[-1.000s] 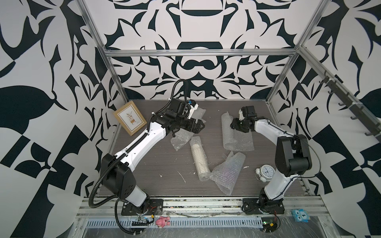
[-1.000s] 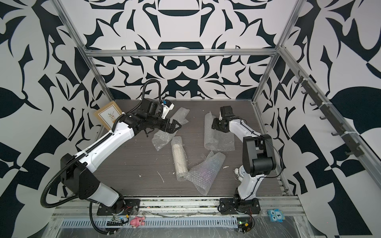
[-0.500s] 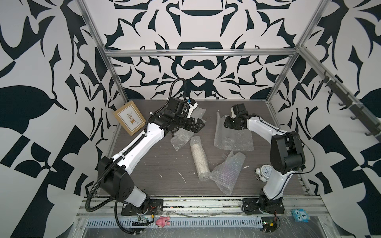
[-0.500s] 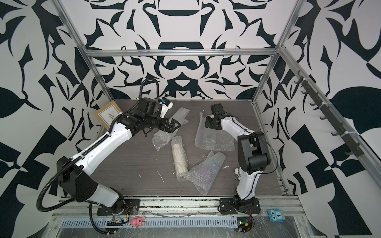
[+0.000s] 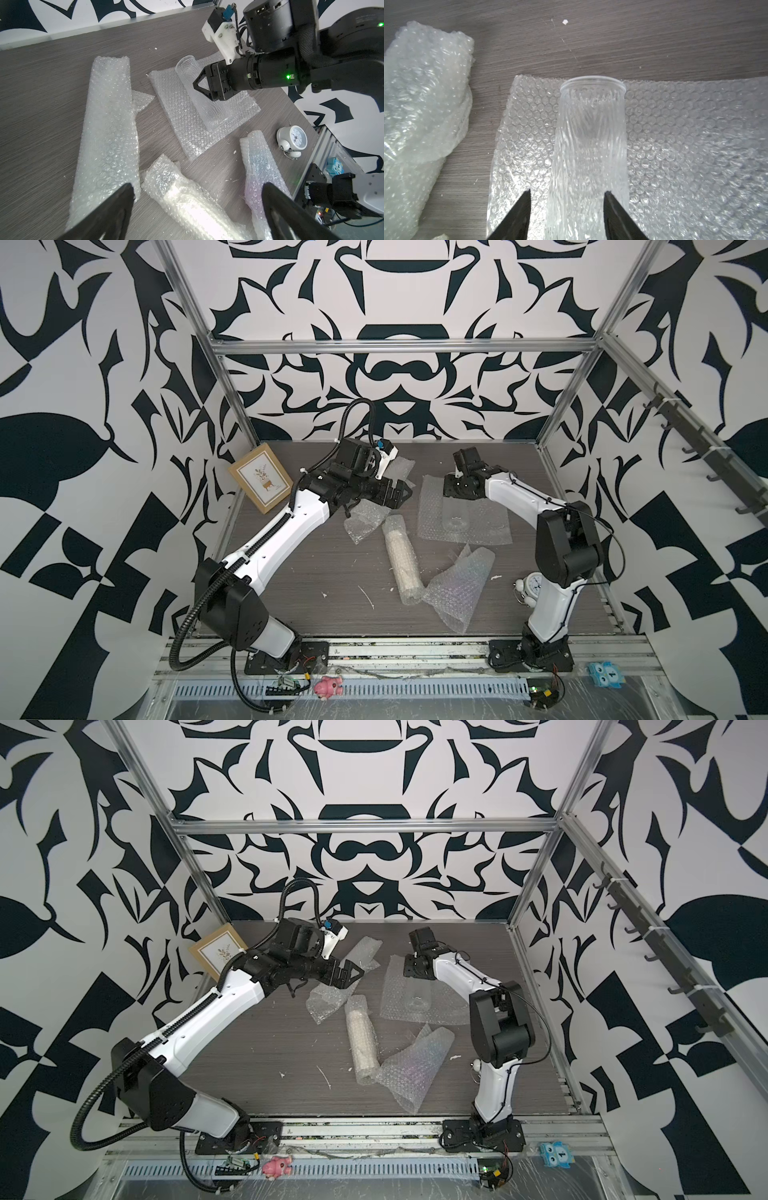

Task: Unwrap the vase from the bubble wrap
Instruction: Unwrap the bubble wrap at the center of the board.

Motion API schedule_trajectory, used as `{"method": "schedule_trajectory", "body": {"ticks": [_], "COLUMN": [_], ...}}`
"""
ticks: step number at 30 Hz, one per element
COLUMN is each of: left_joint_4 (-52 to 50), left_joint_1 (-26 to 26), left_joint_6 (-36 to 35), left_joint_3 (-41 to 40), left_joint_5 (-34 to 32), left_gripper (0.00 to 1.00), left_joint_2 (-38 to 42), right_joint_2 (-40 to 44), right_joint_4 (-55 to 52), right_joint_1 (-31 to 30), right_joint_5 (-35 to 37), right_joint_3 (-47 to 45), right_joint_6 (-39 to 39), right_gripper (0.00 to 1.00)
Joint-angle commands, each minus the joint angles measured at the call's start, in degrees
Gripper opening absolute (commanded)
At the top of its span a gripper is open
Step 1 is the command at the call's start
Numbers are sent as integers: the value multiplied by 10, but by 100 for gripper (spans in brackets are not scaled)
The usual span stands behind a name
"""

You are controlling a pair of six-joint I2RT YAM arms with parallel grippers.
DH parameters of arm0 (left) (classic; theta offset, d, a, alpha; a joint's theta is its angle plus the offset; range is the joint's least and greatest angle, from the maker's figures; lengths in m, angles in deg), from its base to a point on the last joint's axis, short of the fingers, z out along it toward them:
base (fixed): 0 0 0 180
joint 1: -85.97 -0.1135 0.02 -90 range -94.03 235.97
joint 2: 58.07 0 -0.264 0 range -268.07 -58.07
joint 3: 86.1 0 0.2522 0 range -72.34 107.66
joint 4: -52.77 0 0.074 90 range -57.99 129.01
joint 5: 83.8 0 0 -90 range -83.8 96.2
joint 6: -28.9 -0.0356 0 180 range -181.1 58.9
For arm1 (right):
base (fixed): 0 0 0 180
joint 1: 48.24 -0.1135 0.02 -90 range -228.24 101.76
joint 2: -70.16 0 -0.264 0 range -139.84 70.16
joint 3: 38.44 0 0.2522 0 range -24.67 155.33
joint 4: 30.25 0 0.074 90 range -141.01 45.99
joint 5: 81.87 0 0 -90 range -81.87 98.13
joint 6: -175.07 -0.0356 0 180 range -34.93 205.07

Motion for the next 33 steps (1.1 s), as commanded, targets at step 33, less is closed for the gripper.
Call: {"method": "schedule_trajectory", "body": {"ticks": [33], "left_joint_4": [14], "left_joint_1": [1], "left_joint_6": [5], "left_joint_3": [-69], "left_joint_5": [-35], "left_gripper": [99], "left_joint_2": [21], "right_joint_2": [-165], "right_joint_4": [-286], "right_joint_1": [41], "right_joint_5": [-6], "right_joint_3": [336], "right_joint_6": [98], "right_gripper": [79]}}
